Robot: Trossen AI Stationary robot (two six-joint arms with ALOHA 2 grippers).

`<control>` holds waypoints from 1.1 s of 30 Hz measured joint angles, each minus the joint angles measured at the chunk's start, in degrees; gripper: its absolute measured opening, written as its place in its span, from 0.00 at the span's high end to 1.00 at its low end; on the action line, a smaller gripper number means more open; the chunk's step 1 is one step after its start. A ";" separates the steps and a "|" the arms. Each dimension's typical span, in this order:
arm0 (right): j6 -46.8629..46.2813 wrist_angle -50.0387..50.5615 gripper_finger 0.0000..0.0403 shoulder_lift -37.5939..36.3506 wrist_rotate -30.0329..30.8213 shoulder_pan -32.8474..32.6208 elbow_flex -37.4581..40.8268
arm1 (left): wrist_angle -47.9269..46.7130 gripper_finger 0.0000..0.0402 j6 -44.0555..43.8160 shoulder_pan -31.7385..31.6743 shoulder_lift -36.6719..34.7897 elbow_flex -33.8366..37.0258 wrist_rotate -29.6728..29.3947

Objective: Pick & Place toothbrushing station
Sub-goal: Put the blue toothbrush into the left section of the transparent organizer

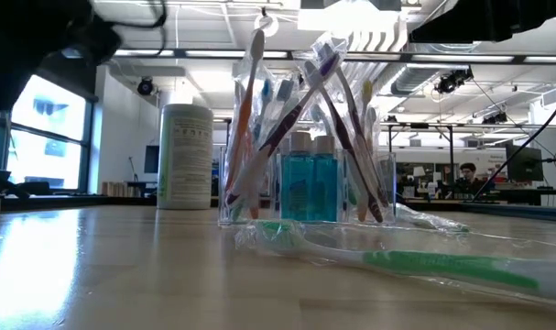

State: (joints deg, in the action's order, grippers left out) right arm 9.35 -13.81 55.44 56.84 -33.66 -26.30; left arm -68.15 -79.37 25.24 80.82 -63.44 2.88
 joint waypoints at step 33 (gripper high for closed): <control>1.46 0.91 0.29 0.00 -3.26 2.65 0.00 | 15.88 0.39 -27.47 11.51 0.04 20.17 22.69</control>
State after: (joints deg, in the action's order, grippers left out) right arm 10.81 -12.90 55.44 53.58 -31.00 -26.30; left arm -52.27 -106.84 36.75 80.86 -43.27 25.57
